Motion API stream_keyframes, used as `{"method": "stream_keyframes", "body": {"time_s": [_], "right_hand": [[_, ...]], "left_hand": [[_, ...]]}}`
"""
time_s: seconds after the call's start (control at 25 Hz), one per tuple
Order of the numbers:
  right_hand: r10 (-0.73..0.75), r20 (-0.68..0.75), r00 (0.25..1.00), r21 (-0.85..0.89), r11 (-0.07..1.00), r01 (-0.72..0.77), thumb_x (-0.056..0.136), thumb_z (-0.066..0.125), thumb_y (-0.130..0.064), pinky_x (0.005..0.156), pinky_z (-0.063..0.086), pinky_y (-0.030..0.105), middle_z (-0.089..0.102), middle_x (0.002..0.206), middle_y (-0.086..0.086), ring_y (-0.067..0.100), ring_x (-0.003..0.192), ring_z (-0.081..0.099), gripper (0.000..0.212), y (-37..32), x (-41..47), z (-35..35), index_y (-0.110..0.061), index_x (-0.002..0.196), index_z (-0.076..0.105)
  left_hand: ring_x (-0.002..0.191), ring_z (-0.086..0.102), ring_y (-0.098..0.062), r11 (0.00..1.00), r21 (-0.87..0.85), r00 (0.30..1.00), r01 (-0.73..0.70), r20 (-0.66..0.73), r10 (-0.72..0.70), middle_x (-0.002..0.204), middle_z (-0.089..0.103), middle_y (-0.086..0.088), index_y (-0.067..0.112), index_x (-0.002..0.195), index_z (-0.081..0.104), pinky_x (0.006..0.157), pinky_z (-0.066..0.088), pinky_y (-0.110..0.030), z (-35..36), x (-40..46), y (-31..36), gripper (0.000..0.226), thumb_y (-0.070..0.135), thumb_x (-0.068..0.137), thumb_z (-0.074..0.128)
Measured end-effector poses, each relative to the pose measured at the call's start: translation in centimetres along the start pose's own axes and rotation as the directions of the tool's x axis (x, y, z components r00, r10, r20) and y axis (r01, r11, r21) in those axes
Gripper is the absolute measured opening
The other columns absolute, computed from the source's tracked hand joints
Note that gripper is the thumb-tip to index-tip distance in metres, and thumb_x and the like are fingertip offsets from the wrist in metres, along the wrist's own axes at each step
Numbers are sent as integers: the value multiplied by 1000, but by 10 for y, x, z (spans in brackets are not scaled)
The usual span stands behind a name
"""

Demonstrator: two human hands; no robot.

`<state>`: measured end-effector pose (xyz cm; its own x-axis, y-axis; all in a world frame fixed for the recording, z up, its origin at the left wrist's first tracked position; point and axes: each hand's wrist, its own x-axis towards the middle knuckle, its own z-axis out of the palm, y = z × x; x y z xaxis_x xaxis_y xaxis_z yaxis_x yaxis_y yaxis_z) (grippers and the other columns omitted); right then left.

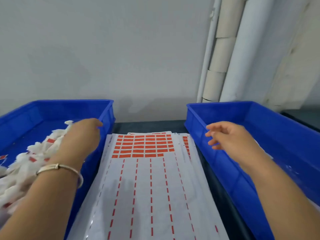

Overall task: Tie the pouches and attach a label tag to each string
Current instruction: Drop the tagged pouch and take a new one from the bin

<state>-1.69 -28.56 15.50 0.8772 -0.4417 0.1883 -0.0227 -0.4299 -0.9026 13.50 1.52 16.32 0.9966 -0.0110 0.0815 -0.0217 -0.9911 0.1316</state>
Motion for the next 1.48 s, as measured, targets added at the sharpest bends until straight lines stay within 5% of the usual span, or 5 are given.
{"method": "stream_keyframes", "body": {"time_s": [0.48, 0.64, 0.72, 0.92, 1.48], "right_hand": [[531, 214, 820, -833, 537, -130, 85, 66, -32, 101, 41, 34, 47, 140, 0, 21, 121, 49, 60, 114, 67, -69, -25, 140, 43], [343, 83, 935, -742, 648, -172, 80, 74, -23, 82, 50, 33, 72, 88, -2, 22, 83, 62, 5, 122, 74, -66, -20, 83, 76], [313, 54, 948, -725, 665, -178, 79, 75, -18, 68, 51, 26, 66, 57, -9, 13, 63, 61, 23, 120, 77, -76, -23, 57, 72], [359, 15, 933, -732, 639, -234, 84, 70, -26, 74, 47, 25, 58, 100, -5, 16, 91, 62, 21, 128, 72, -82, -17, 104, 67], [294, -239, 925, -251, 902, -352, 82, 72, -21, 71, 52, 30, 68, 86, 5, 18, 75, 62, 7, 83, 58, -104, -15, 79, 70]], "left_hand": [[127, 44, -12, 893, -270, 915, -360, 87, 395, 141, 45, 10, 31, 132, 50, 107, 32, -28, 183, -69, 108, 36, 27, 96, 47], [137, 31, -12, 888, -250, 915, -386, 20, 403, 149, 34, 12, 33, 138, 41, 113, 21, -30, 198, -69, 107, 41, 32, 98, 42], [137, 30, -12, 885, -251, 914, -391, 12, 407, 149, 33, 12, 34, 138, 41, 113, 21, -30, 201, -69, 106, 41, 33, 98, 42], [138, 29, -12, 879, -266, 913, -395, -7, 408, 149, 32, 12, 34, 137, 41, 114, 20, -31, 202, -71, 104, 40, 33, 98, 41], [136, 33, -12, 859, -319, 912, -400, -42, 408, 147, 37, 11, 32, 135, 46, 113, 21, -30, 204, -71, 101, 37, 32, 98, 41]]}}
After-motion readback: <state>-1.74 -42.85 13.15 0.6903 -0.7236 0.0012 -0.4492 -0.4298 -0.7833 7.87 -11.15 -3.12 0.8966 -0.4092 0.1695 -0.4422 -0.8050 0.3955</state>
